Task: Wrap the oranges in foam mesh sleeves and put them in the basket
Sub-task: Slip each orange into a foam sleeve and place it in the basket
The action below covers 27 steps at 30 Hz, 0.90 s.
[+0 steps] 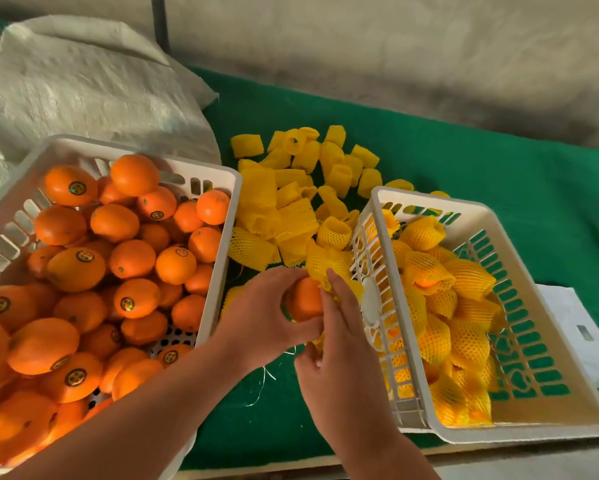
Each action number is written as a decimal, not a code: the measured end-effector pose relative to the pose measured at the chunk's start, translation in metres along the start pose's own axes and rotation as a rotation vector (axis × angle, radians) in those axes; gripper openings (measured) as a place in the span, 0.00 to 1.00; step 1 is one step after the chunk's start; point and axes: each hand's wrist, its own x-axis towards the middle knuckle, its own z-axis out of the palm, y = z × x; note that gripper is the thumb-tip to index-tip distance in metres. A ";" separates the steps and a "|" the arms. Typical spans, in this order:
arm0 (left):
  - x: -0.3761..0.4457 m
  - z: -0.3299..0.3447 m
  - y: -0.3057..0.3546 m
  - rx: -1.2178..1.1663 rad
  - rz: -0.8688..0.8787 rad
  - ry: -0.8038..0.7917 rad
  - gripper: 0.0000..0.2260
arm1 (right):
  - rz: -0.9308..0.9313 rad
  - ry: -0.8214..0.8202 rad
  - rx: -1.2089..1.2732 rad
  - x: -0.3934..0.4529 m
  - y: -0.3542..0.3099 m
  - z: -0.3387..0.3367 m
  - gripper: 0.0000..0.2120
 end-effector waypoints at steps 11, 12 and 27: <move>-0.002 -0.005 0.006 -0.074 0.089 0.142 0.31 | -0.152 0.239 0.147 -0.011 -0.012 -0.012 0.25; -0.002 -0.005 0.007 -0.073 0.088 0.135 0.33 | -0.091 0.305 0.207 -0.008 -0.008 -0.018 0.26; -0.006 -0.001 0.009 0.052 0.155 0.102 0.31 | 0.253 0.122 0.380 0.024 0.002 -0.010 0.60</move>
